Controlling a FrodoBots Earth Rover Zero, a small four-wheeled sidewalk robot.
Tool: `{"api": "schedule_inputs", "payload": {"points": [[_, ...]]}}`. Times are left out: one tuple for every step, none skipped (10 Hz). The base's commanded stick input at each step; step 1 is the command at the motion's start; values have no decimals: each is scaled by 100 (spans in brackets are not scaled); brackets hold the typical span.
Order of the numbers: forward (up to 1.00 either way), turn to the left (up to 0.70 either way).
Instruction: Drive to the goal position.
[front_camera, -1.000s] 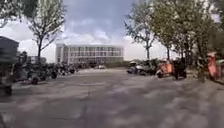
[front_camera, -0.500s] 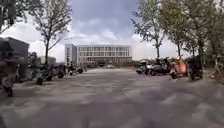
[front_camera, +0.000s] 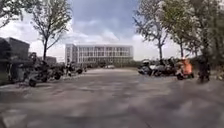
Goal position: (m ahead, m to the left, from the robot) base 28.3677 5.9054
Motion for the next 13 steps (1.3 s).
{"api": "schedule_inputs", "payload": {"points": [[100,0],[100,11],[100,34],[100,0],[100,0],[100,0],[100,0],[100,0],[100,0],[100,0],[100,0],[100,0],[100,0]]}}
